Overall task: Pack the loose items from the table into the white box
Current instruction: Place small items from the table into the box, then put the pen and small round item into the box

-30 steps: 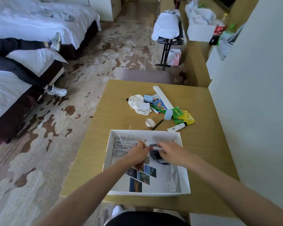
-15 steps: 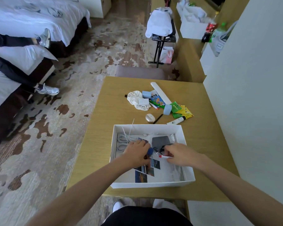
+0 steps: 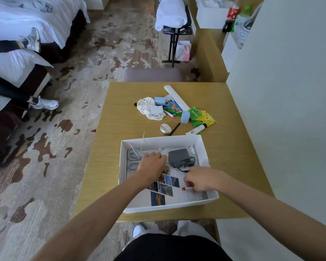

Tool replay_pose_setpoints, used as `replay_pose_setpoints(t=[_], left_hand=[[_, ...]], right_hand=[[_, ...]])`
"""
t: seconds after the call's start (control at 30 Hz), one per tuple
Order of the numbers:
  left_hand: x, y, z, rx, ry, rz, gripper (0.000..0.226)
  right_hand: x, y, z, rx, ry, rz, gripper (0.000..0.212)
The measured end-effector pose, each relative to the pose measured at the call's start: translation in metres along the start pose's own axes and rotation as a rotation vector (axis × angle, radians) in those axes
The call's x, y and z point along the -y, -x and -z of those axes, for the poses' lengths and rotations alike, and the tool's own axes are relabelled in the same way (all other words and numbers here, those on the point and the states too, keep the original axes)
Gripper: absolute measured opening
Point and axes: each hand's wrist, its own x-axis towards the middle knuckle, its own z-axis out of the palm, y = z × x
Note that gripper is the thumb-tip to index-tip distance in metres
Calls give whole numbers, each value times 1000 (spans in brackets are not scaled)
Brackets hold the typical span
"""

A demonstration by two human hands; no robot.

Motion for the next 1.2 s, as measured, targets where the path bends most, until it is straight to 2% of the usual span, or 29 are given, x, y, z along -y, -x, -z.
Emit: replay_pose_setpoints(t=[0.1, 0.2, 0.27, 0.33, 0.4, 0.6, 0.73, 0.9, 1.07, 1.2], left_hand=[[0, -1, 8, -31, 47, 7, 19], [-1, -2, 19, -106, 111, 17, 20], [-1, -6, 26, -133, 142, 26, 18], [-1, -11, 34, -136, 174, 39, 17], [-2, -17, 41, -152, 225, 52, 18], [1, -42, 66, -264, 335, 99, 16], [4, -57, 80, -293, 375, 180, 14], [14, -87, 86, -64, 520, 295, 19], [33, -125, 71, 191, 393, 263, 28], [53, -158, 54, 264, 255, 190, 44]], right_hand=[[-4, -1, 0, 5, 95, 41, 9], [-12, 0, 10, -95, 234, 60, 5], [-21, 0, 21, -169, 198, 56, 8], [-30, 1, 33, -240, 139, 63, 2], [-39, 2, 43, -327, 80, 88, 10], [-67, 6, 63, -672, -17, 180, 17], [-88, 3, 75, -816, -166, 139, 15], [-113, -20, 86, -774, -315, -4, 13], [-134, -58, 82, -578, -317, -159, 16], [-148, -86, 77, -445, -306, -198, 23]])
